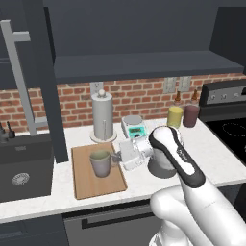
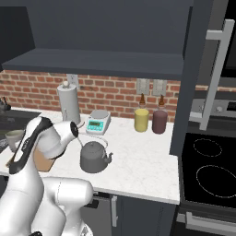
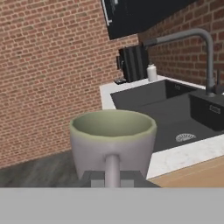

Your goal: Pick the kettle from the counter and place it on the tray. Then pick the mug from the cabinet and place it on the tray. Then close the cabinet doors.

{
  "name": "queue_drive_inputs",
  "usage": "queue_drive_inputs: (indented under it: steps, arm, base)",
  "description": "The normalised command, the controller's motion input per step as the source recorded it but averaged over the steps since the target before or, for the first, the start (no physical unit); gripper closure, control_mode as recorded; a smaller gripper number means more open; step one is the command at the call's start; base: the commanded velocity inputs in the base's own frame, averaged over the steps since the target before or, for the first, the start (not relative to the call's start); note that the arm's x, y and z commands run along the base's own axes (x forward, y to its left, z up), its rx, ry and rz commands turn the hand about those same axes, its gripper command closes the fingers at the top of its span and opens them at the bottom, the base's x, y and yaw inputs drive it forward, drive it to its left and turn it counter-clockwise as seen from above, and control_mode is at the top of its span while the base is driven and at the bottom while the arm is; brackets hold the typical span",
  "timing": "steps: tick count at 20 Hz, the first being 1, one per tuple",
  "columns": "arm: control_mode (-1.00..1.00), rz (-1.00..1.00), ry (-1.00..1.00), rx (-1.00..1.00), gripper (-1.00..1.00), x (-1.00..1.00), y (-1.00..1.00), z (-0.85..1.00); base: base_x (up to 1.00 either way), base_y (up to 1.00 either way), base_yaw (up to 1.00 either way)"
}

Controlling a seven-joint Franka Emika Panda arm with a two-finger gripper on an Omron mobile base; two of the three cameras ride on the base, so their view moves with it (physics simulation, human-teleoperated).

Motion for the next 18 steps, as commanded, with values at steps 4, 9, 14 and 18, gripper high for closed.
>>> queue_drive_inputs:
  steps: [4,9,14,18]
  arm:
    - [-1.0,-0.01,0.02,-0.01,1.0,0.6,0.03,-0.41]
    - [-1.0,0.02,0.02,-0.04,1.0,0.51,0.18,-0.42]
    - [-1.0,0.14,0.0,-0.07,1.0,0.35,0.28,-0.51]
    - [-1.0,0.16,0.0,-0.13,1.0,0.31,0.33,-0.46]
  base:
    - [0.0,0.0,0.0]
    - [0.0,0.0,0.0]
    - [0.0,0.0,0.0]
    - [0.0,0.0,0.0]
